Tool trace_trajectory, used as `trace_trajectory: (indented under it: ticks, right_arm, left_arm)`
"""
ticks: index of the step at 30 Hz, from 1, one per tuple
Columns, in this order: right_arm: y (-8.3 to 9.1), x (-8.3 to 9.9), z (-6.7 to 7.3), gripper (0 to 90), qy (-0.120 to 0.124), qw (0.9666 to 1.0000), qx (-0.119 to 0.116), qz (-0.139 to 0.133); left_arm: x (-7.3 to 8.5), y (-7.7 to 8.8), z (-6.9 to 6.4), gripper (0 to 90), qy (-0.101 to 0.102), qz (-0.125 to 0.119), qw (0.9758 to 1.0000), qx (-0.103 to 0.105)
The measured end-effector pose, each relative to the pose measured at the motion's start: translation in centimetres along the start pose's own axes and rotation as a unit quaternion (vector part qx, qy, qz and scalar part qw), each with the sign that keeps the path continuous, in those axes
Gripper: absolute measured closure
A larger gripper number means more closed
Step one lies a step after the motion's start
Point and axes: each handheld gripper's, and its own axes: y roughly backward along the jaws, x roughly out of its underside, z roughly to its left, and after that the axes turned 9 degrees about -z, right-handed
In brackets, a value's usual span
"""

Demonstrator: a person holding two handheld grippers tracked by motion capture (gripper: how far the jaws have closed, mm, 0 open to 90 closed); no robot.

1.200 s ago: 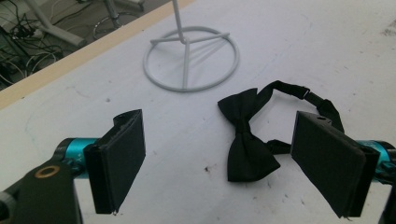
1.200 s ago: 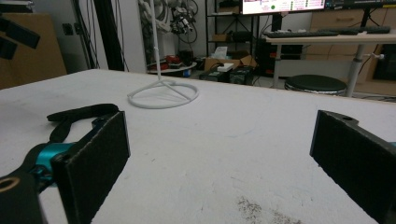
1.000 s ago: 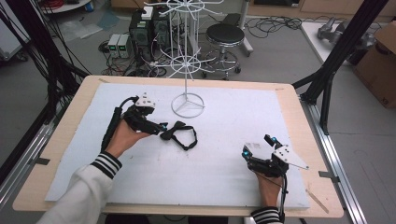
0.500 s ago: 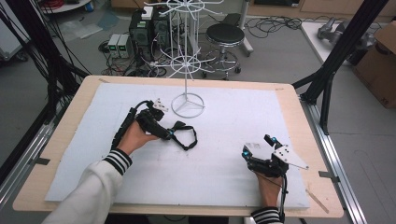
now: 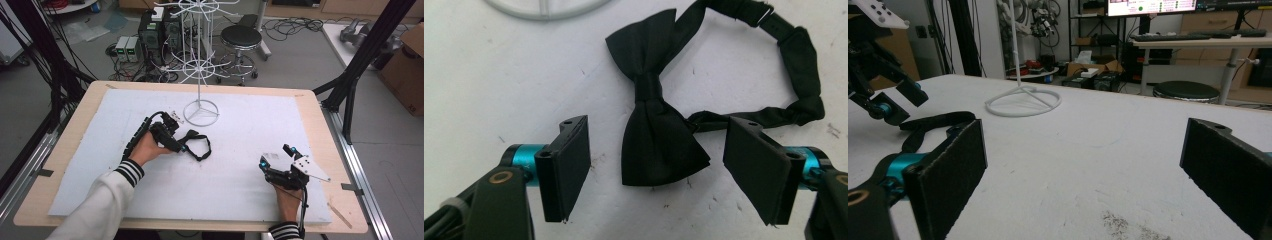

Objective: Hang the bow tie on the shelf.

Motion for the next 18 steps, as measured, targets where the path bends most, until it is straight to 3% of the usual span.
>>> trace_trajectory:
  ticks: [11, 18]
  right_arm:
    - [0.02, 0.01, -0.01, 3.8, 0.0, 1.0, 0.002, -0.002]
    - [0.0, 0.0, -0.02, 3.8, 0.002, 1.0, 0.001, -0.002]
  left_arm:
    - [0.26, -1.01, 0.08, 28.9, -0.009, 0.022, 0.9997, 0.003]
    - [0.22, -1.25, -0.11, 35.8, -0.015, 0.031, 0.9994, 0.003]
